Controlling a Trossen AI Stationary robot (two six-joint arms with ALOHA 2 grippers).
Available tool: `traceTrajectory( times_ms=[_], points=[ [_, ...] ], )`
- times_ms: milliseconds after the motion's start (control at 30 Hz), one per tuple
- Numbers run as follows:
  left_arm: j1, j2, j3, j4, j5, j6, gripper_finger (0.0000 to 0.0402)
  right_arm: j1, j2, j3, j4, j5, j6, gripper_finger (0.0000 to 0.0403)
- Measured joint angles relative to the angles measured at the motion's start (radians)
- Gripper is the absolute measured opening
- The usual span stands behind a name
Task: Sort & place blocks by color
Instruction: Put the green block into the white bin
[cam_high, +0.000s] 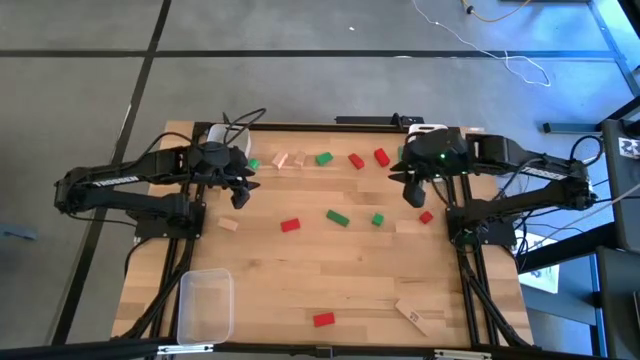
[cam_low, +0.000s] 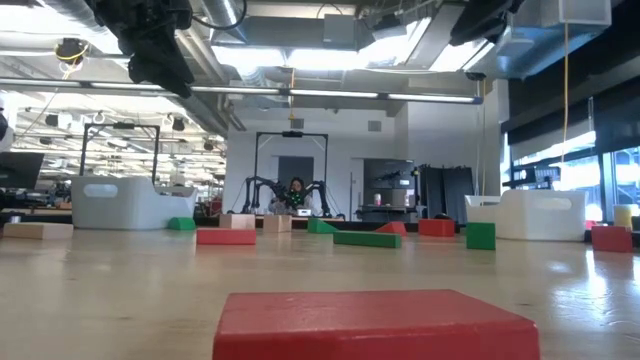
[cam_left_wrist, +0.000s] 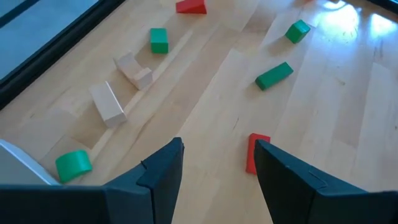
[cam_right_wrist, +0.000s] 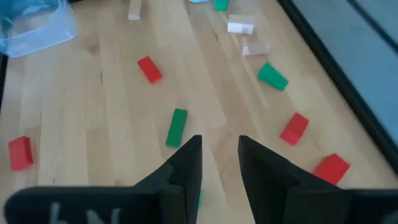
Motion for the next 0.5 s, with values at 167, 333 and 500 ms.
traceTrajectory(
  times_ms=[167,333,500],
  points=[
    [0.000,0.000,0.000,-0.003,0.000,0.001,0.0189,0.000,0.051,0.000,-0.027,0.000,0.083,0.0106],
    [0.000,0.000,0.000,-0.005,0.000,0.016,0.0189,0.000,0.108,0.000,-0.073,0.000,0.102,0.0106],
    [0.000,0.000,0.000,-0.005,0.000,0.019,0.0189,0.000,0.168,0.000,-0.121,-0.008,0.106,0.0106]
  ],
)
